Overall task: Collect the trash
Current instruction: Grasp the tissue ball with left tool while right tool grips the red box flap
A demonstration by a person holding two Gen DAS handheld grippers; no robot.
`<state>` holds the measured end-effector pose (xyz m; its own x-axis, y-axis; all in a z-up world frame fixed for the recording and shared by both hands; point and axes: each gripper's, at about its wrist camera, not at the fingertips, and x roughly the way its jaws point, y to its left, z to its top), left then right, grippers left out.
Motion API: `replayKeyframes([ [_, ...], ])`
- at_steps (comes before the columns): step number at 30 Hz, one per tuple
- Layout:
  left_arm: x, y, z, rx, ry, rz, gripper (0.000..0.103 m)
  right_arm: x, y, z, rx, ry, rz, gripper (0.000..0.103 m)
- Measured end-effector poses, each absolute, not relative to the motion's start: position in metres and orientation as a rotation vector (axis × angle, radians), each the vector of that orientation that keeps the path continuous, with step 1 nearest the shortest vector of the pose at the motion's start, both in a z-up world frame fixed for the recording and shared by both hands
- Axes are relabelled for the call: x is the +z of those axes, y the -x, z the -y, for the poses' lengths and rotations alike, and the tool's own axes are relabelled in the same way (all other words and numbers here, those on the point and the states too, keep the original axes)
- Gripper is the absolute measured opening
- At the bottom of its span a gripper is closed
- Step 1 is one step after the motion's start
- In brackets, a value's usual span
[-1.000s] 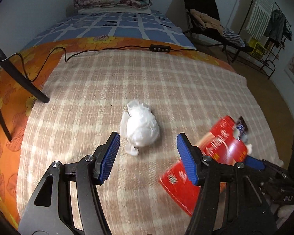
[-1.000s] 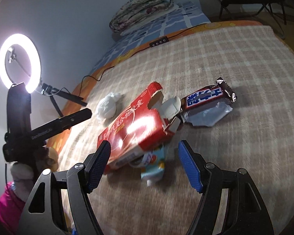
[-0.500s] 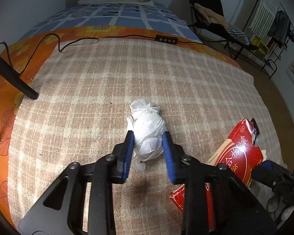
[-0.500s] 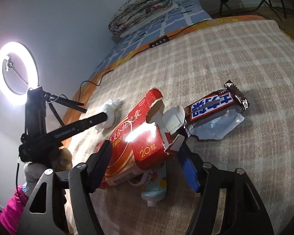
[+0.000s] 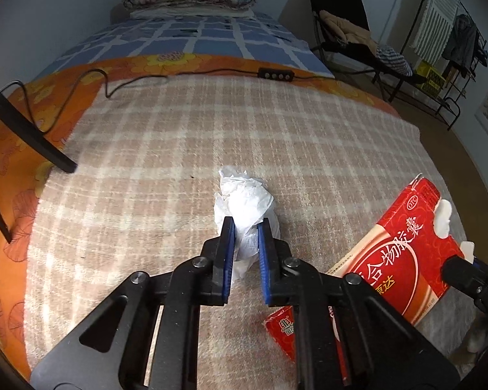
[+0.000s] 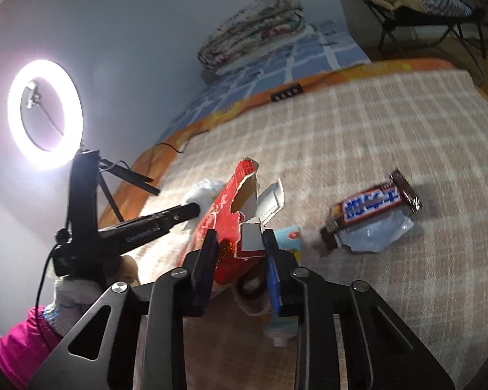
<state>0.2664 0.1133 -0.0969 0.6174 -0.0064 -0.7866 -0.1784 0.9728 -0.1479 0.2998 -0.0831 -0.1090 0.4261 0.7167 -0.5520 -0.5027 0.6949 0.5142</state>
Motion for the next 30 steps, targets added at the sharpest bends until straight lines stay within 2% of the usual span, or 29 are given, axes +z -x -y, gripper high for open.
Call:
replayKeyframes([
  [7,-0.072,-0.246,-0.121,0.115,0.215,-0.865,0.012,-0.084,-0.279,0.076,0.801,-0.246,-0.759,0.016],
  [16,-0.038,-0.196,-0.117,0.099,0.207,-0.823,0.012,-0.052,-0.252,0.081,0.807,-0.193,-0.690,0.015],
  [30,-0.004,-0.094,-0.090,0.049,0.203,-0.788,0.012,-0.032,-0.185,0.108,0.843,-0.160,-0.697,0.016],
])
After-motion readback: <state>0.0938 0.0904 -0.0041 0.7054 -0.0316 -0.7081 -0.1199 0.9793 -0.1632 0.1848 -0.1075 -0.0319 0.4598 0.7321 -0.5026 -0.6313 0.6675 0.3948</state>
